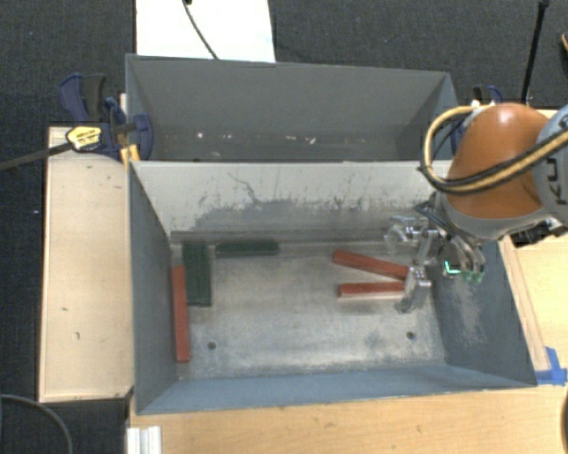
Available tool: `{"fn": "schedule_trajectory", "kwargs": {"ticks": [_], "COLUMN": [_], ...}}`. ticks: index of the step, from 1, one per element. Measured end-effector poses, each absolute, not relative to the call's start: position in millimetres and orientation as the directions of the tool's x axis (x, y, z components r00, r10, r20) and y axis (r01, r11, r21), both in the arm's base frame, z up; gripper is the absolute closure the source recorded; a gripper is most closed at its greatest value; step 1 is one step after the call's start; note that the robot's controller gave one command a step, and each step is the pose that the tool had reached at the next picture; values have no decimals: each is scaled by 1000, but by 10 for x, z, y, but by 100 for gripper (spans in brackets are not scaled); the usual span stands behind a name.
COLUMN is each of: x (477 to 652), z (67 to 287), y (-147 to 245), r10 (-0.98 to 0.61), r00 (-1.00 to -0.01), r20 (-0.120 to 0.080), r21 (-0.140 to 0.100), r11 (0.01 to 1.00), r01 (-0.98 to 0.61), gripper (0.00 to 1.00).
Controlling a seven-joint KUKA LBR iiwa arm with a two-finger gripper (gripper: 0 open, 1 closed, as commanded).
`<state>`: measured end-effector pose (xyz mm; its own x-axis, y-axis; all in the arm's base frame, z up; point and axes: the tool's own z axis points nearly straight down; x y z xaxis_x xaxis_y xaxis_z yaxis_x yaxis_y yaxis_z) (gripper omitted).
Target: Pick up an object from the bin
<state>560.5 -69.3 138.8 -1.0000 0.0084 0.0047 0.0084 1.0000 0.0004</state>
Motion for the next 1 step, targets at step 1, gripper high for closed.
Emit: {"fn": "schedule_trajectory", "kwargs": {"ticks": [1], "x": [5528], "z": [672], "y": [-439], "r10": [-23], "r00": [-1000], "r20": [0], "r21": [1], "r11": [1000], "r01": [-23], "gripper": [0]}}
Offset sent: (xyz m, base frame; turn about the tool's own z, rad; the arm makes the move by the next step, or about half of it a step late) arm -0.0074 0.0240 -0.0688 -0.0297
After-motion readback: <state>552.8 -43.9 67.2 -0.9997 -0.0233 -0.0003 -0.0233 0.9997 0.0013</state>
